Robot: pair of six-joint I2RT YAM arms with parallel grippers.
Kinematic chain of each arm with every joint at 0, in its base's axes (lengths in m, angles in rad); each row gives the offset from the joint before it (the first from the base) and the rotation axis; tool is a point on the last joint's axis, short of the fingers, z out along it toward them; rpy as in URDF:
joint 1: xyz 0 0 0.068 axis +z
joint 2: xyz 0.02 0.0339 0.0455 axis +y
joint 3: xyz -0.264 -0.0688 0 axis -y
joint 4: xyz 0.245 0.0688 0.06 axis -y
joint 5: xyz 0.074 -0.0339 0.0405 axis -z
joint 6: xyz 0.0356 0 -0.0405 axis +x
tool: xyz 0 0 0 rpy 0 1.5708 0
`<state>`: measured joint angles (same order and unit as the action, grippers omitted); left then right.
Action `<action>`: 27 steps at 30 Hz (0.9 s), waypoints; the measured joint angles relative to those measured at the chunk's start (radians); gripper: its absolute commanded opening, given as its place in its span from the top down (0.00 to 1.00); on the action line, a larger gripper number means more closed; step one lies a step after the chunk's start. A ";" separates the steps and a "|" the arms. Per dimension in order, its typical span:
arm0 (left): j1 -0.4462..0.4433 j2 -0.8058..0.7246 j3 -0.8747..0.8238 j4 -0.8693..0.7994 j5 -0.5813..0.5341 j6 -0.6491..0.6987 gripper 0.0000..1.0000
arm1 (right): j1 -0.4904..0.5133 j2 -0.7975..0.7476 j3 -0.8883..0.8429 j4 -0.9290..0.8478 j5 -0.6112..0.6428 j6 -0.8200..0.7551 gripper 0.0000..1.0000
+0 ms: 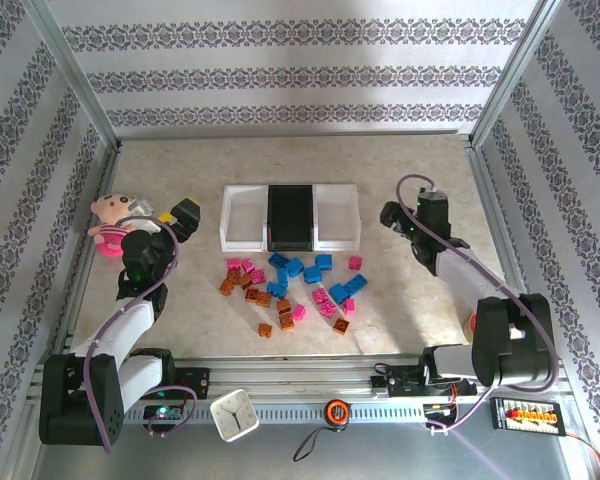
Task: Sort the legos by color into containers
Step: Move the container to the center of the table.
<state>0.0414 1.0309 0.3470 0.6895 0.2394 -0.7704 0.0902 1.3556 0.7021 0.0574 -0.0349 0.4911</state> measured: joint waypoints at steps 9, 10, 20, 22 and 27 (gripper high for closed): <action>0.000 -0.163 -0.040 -0.046 0.117 -0.062 0.01 | 0.119 0.166 0.086 -0.031 -0.103 -0.031 0.28; 0.000 -0.178 -0.040 -0.054 0.125 -0.064 0.01 | 0.125 0.177 0.100 -0.031 -0.106 -0.033 0.29; 0.000 -0.256 -0.051 -0.110 0.196 -0.107 0.01 | 0.183 0.243 0.156 -0.016 -0.104 -0.034 0.35; 0.000 -0.264 -0.057 -0.116 0.202 -0.123 0.01 | 0.192 0.243 0.158 -0.016 -0.105 -0.032 0.35; 0.000 -0.263 -0.059 -0.131 0.224 -0.152 0.01 | 0.228 0.242 0.147 0.029 -0.086 -0.016 0.28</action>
<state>0.0414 0.7677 0.2878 0.5583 0.4633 -0.9226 0.3180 1.5978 0.8494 0.0864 -0.1211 0.4755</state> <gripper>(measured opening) 0.993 0.682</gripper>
